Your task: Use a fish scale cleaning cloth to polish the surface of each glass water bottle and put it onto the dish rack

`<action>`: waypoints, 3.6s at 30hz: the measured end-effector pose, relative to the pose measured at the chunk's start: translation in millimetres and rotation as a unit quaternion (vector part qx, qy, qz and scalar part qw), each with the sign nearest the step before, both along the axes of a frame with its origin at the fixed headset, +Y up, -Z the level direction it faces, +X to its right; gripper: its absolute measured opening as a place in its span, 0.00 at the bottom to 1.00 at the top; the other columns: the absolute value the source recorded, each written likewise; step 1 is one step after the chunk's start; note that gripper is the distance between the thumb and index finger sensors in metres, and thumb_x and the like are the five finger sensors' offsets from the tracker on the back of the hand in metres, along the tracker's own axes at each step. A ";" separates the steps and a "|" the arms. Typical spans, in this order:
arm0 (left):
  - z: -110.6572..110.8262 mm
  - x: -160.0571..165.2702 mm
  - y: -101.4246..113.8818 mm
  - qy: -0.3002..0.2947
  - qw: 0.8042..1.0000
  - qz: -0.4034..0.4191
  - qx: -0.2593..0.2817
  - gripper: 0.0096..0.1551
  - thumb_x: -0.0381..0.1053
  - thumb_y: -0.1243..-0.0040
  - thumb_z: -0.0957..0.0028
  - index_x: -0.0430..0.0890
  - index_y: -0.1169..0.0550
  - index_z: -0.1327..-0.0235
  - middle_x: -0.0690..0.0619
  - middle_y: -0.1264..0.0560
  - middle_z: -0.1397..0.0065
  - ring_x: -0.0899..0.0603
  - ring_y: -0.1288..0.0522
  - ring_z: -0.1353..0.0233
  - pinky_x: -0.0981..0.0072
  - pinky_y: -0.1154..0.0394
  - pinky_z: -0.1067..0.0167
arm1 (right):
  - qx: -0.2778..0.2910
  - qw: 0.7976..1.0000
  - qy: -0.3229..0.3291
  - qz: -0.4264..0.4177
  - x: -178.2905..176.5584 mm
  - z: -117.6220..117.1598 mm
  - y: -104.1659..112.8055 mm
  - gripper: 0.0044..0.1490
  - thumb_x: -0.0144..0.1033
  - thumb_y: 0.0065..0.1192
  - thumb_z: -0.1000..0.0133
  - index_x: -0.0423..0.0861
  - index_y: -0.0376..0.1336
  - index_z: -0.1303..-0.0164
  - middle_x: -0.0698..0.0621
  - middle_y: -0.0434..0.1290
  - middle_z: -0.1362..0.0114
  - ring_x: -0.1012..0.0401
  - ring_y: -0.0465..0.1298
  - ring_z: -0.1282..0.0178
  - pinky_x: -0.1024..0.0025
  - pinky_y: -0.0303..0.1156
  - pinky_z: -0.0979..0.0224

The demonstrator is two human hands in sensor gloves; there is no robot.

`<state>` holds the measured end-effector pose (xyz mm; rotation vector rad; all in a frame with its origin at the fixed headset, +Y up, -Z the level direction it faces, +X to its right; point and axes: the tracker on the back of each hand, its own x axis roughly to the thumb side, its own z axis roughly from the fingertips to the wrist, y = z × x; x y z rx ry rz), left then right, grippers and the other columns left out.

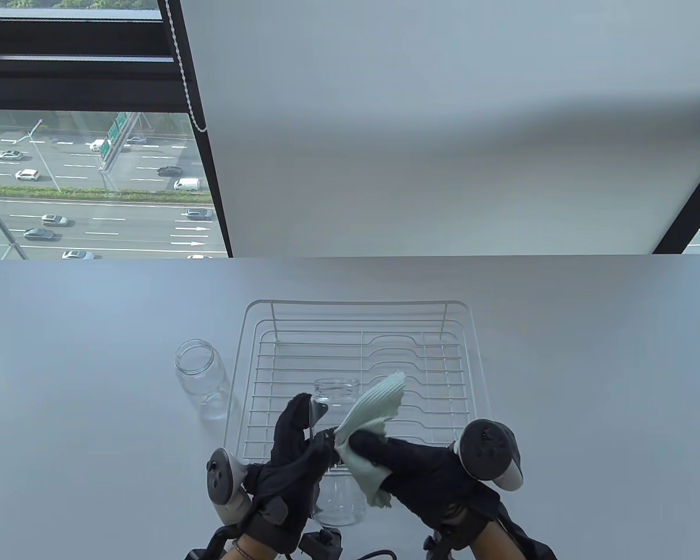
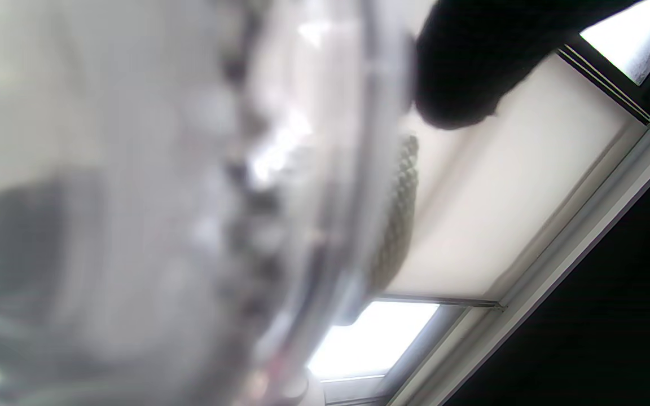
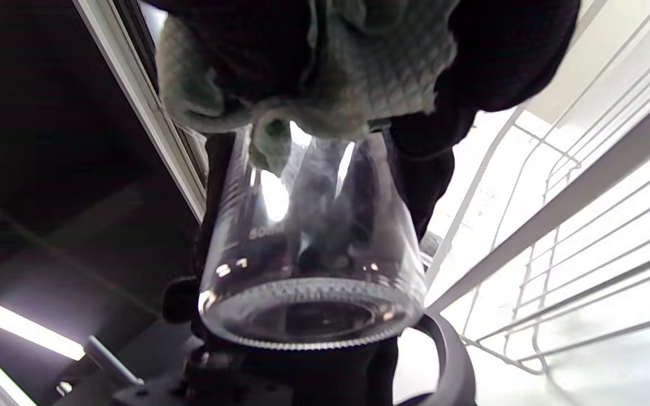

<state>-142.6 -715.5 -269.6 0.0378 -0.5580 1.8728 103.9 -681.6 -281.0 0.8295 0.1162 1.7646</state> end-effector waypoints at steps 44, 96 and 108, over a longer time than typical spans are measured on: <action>0.0 -3.4 0.9 0.007 1.000 -0.001 -0.003 0.53 0.62 0.34 0.46 0.40 0.51 0.24 0.36 0.55 0.21 0.20 0.30 0.32 0.32 0.24 0.37 | -0.020 0.999 0.043 0.014 -1.6 -1.8 -3.0 0.36 0.42 0.63 0.41 0.78 0.53 0.28 0.43 0.74 0.38 0.50 0.79 0.44 0.51 0.73 0.37; -2.9 -12.4 62.5 -0.162 0.940 -0.299 -0.008 0.67 0.60 0.18 0.54 0.63 0.55 0.19 0.31 0.49 0.21 0.18 0.24 0.40 0.28 0.19 0.50 | 0.076 0.993 -0.058 -0.063 24.5 -1.6 5.9 0.37 0.41 0.67 0.42 0.78 0.54 0.30 0.46 0.75 0.39 0.53 0.80 0.45 0.53 0.75 0.38; -6.4 -14.1 101.3 0.282 0.845 -0.433 0.135 0.46 0.58 0.17 0.58 0.48 0.26 0.27 0.36 0.37 0.24 0.20 0.26 0.38 0.29 0.22 0.44 | 0.056 0.986 -0.115 -0.107 47.8 -8.1 1.6 0.36 0.40 0.67 0.42 0.73 0.55 0.27 0.46 0.76 0.39 0.53 0.81 0.46 0.53 0.76 0.39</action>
